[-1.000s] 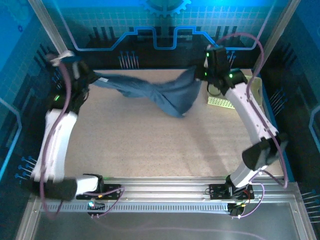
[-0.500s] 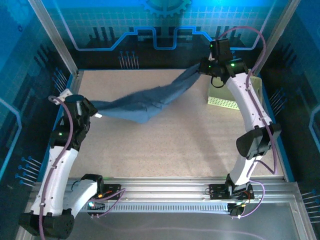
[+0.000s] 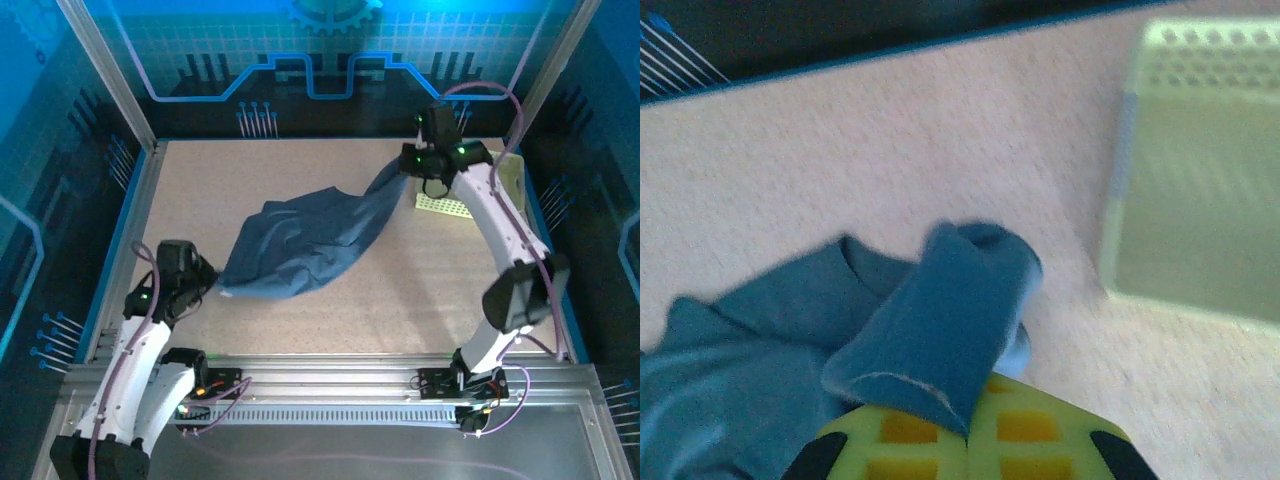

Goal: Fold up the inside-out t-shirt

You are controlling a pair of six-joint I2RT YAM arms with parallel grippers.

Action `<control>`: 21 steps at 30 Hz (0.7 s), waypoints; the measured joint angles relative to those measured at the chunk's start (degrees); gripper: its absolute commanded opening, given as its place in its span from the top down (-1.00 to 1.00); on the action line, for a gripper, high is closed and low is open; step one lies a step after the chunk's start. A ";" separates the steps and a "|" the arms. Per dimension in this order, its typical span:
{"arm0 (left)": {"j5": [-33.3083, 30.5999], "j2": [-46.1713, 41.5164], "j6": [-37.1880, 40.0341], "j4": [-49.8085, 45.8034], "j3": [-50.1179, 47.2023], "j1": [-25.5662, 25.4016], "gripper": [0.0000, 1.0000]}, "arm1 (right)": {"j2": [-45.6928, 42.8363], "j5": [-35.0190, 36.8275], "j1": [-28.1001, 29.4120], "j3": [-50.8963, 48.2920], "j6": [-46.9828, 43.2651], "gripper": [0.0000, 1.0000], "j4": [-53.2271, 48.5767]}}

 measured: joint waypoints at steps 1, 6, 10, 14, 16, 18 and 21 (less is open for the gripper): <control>1.11 -0.11 -0.59 -1.68 -1.66 -0.20 0.19 | -3.37 0.22 0.00 -3.98 0.31 1.00 0.24; 1.90 0.48 -1.36 -5.92 -0.66 -0.76 -0.67 | -15.13 1.97 -0.22 -19.80 1.57 1.00 1.86; -2.08 7.43 0.15 -7.17 10.86 -0.79 -0.71 | -16.74 2.91 -0.79 -26.97 1.79 1.00 2.51; -5.95 21.38 3.08 -5.31 25.70 -3.37 -0.86 | -16.98 2.75 -0.96 -29.92 1.79 1.00 3.02; -8.46 30.49 4.72 -4.63 33.92 -6.91 -0.93 | -17.59 2.54 -0.96 -30.14 1.81 1.00 3.52; -10.23 39.67 6.49 -4.04 41.42 -10.10 -0.96 | -18.49 2.54 -0.96 -30.27 1.88 1.00 4.17; -12.11 54.03 8.87 -4.33 53.29 -12.83 -0.98 | -20.11 2.80 -0.96 -30.56 2.62 1.00 4.35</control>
